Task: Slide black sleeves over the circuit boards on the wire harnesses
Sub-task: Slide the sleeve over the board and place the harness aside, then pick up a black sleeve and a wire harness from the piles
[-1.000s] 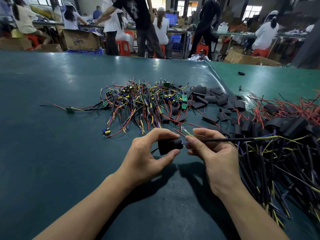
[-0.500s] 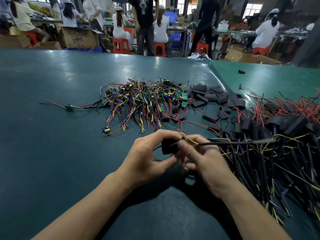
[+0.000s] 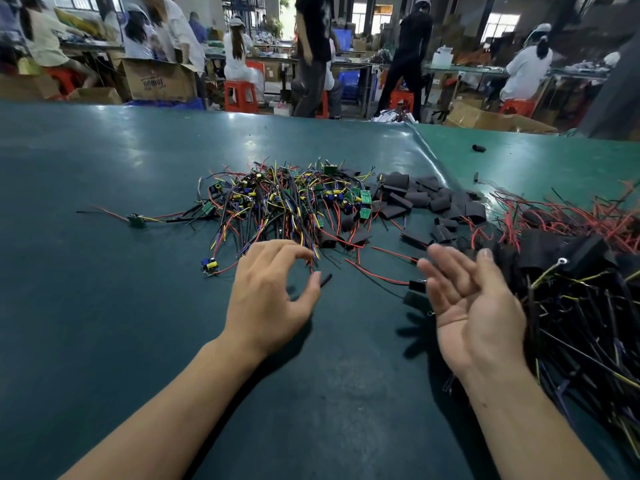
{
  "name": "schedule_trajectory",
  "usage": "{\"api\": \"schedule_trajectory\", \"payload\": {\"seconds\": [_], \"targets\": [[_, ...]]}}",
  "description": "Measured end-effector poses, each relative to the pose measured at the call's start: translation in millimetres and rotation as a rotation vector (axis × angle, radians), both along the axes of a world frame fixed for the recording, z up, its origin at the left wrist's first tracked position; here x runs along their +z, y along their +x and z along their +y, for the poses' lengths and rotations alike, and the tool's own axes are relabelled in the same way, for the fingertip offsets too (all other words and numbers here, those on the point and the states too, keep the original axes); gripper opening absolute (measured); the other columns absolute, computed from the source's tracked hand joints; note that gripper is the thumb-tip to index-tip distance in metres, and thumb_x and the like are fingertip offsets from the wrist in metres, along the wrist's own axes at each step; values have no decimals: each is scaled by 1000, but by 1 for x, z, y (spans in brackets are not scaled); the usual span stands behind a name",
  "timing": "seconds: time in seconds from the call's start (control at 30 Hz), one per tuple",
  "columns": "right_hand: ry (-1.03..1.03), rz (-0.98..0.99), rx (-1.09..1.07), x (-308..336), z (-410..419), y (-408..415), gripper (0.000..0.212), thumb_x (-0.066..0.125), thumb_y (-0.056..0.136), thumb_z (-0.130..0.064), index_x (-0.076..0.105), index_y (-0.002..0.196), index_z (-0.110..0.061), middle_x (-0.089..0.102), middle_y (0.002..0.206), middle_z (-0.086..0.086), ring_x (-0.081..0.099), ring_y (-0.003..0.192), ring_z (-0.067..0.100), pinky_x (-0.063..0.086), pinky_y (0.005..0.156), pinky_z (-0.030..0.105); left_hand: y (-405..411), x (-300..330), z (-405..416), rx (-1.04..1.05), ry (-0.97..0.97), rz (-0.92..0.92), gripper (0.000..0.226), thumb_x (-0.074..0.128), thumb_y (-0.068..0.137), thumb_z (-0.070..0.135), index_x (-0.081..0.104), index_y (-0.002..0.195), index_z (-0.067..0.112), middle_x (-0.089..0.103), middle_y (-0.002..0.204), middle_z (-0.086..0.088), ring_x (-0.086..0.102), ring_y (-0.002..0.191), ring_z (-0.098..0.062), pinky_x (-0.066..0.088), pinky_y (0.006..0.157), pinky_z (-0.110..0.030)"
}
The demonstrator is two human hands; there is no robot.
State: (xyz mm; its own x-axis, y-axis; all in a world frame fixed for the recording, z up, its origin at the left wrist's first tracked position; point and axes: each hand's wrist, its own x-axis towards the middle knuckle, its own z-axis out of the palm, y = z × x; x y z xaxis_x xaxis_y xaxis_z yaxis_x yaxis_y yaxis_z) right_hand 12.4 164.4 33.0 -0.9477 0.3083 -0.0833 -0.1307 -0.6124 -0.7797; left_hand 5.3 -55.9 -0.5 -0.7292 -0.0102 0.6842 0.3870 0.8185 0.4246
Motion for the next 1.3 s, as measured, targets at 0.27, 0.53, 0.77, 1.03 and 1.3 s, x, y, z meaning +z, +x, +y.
{"api": "schedule_trajectory", "payload": {"seconds": [0.27,0.53,0.77,1.03,1.3], "targets": [[403,39,42,-16,-20,-2,31,51,101,-23,66,81,-5,65,57,11,53,38,16,40,34,21,-14,-13,-10,46,-253,-439,46,45,94,58,54,135,39,46,147,5,30,137,-19,26,112,-37],[567,66,109,-26,-27,-3,27,54,100,-20,66,84,-2,64,57,10,52,38,16,40,35,23,-22,-3,-40,445,-68,-171,34,62,89,35,67,118,17,60,126,-6,46,120,-32,36,95,-42],[597,74,137,-26,-27,-1,25,55,99,-18,66,82,-4,64,56,8,51,39,16,39,34,24,-27,-5,-57,558,-50,-391,27,53,98,32,73,101,14,66,101,-14,58,97,-38,42,80,-41],[618,82,187,-29,-25,-4,24,56,99,-20,68,83,-7,66,59,9,53,41,16,41,34,24,-22,11,-32,88,727,-172,14,59,98,16,68,108,12,71,92,-7,63,77,-16,57,72,-32],[730,113,353,-34,-31,-2,15,61,95,-27,70,89,-17,69,71,6,54,49,16,42,39,26,-10,13,4,-537,1390,-537,28,43,97,-3,60,119,-5,71,109,-20,72,91,-23,60,72,-32]]}}
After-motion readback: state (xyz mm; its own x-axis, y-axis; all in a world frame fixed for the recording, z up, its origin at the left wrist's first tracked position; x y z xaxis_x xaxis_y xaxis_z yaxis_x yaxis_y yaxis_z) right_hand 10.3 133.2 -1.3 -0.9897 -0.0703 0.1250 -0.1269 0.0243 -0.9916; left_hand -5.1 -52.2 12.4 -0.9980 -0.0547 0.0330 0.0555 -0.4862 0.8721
